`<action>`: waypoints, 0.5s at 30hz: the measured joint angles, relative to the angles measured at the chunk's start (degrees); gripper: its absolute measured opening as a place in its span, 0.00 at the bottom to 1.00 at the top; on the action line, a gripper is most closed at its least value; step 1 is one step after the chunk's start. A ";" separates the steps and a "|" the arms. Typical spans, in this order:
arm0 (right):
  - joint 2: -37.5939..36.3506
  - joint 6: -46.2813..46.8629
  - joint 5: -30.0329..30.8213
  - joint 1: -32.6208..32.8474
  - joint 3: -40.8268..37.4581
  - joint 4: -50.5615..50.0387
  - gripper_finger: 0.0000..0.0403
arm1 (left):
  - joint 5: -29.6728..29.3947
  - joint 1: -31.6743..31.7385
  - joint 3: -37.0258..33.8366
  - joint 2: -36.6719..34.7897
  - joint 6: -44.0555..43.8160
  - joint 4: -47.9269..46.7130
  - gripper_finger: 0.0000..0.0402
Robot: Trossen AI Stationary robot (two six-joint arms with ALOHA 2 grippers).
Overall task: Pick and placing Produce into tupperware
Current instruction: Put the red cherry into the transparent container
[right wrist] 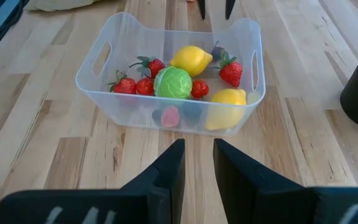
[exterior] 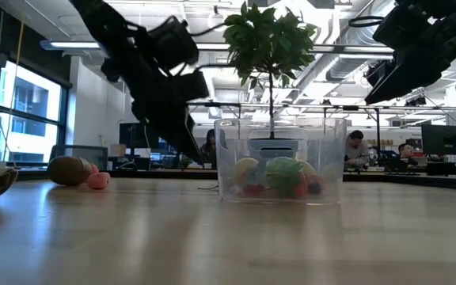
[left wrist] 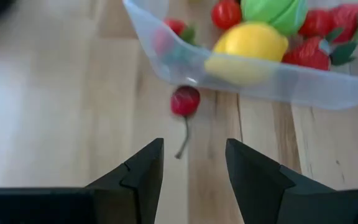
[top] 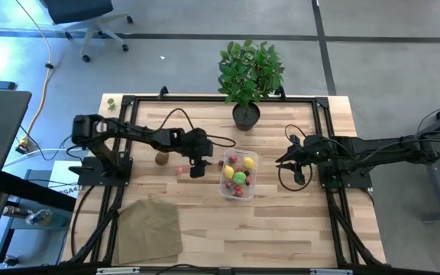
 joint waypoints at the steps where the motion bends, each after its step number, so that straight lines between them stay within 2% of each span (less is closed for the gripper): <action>1: 0.00 0.00 0.00 -0.01 0.00 0.00 0.18 | 0.89 0.01 -0.04 0.83 -0.21 0.67 0.40; 9: 0.00 0.00 0.00 -0.02 0.00 0.00 0.18 | 2.41 -0.54 0.00 3.25 2.07 6.35 0.40; 15: 0.00 0.00 0.00 0.00 0.00 0.00 0.18 | -1.77 -2.56 0.00 3.25 6.00 8.47 0.40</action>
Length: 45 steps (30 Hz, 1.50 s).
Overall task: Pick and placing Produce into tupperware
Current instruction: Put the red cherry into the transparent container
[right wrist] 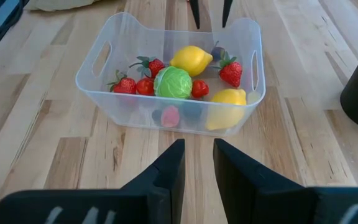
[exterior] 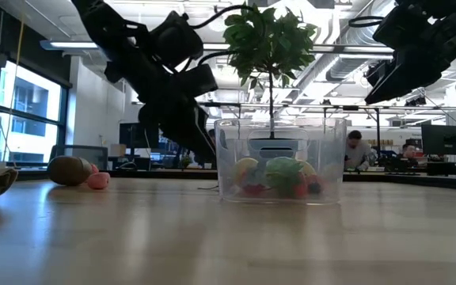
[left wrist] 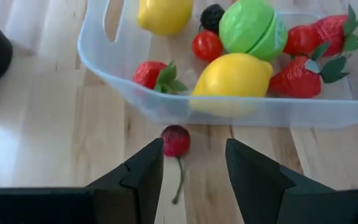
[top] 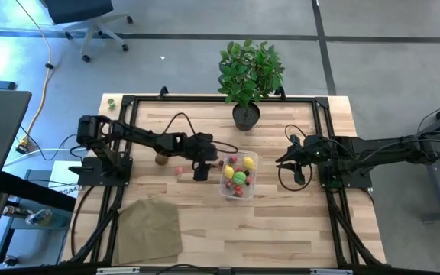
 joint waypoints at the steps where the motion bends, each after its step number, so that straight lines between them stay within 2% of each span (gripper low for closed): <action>1: 0.00 0.00 0.00 0.00 0.00 0.00 0.18 | -0.94 -0.27 0.00 0.00 0.52 0.02 0.40; 4: 0.00 0.00 0.00 -0.01 0.00 0.00 0.18 | -2.95 -0.12 0.02 0.63 1.76 0.70 0.40; 9: 0.02 0.00 0.00 0.00 0.00 0.00 0.18 | -1.72 0.43 0.90 3.25 1.72 0.11 0.40; 19: 0.02 0.00 0.00 0.00 0.00 0.00 0.18 | 0.29 0.32 8.17 9.77 2.15 -3.37 0.40; 33: 0.02 0.00 0.00 0.00 0.00 -0.01 0.18 | 0.06 0.34 9.29 10.32 3.24 -7.88 0.40; 45: 0.01 0.00 0.00 -0.01 0.00 -0.01 0.18 | 0.05 0.34 9.29 10.29 3.27 -7.44 0.40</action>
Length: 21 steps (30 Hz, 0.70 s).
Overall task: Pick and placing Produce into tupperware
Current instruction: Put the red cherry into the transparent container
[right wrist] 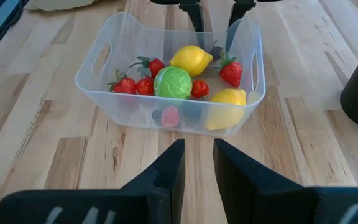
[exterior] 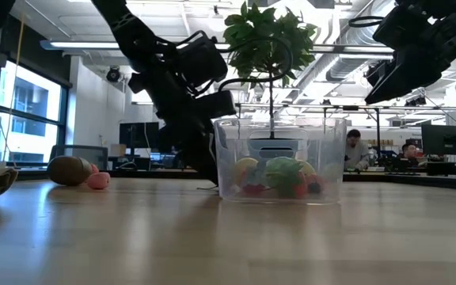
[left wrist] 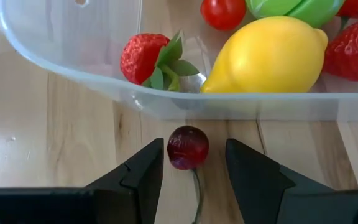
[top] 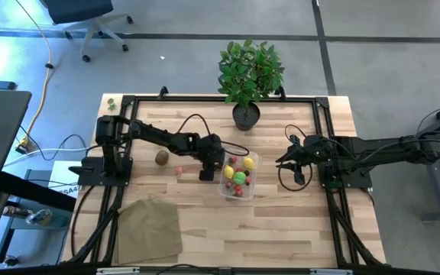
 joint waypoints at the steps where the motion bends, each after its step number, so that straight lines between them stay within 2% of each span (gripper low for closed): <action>1: 0.01 0.00 0.00 0.01 0.00 0.00 0.18 | 0.05 0.00 0.00 0.00 -0.02 0.17 0.40; 13: 0.01 0.00 0.00 -0.01 0.00 0.01 0.18 | 0.07 0.02 0.06 0.86 -0.44 1.64 0.40; 21: 0.01 0.00 0.00 -0.01 0.00 -0.03 0.18 | 2.35 0.39 0.17 2.32 -1.39 2.33 0.40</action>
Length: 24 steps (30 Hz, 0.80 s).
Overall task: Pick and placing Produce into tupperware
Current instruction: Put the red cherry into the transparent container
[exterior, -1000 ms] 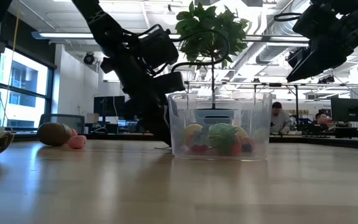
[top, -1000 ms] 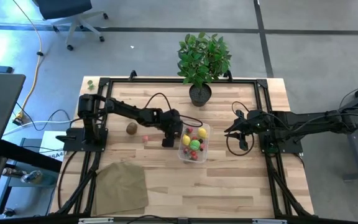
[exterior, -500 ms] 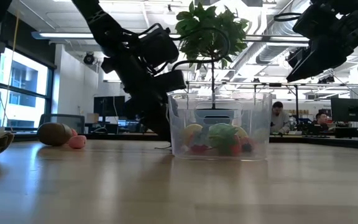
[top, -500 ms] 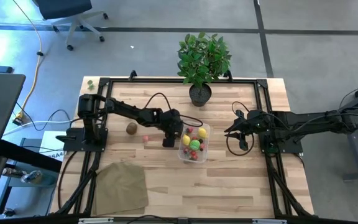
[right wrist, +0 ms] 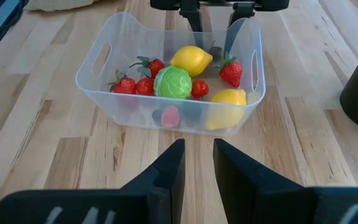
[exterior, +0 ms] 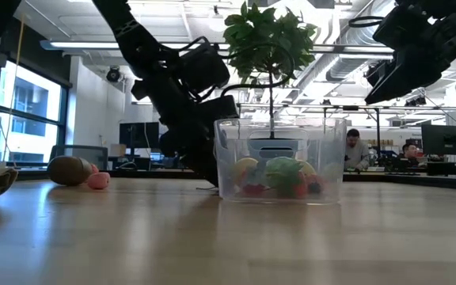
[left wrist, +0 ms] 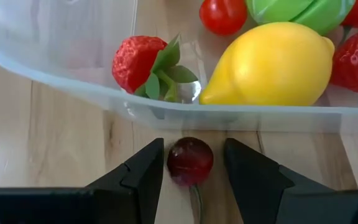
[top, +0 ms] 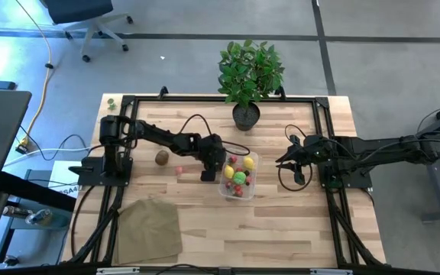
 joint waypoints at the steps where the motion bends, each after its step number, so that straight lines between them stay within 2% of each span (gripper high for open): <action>1: -0.02 0.00 0.00 0.02 0.00 0.04 0.18 | -0.16 -0.01 0.00 0.00 0.07 -0.03 0.40; 11: -0.02 0.00 0.00 0.01 0.00 0.04 0.18 | -0.85 0.01 0.15 0.00 0.02 -0.46 0.39; 24: 0.00 0.00 0.00 0.01 0.00 0.04 0.18 | -0.87 -0.04 0.15 0.04 -0.61 -0.55 0.21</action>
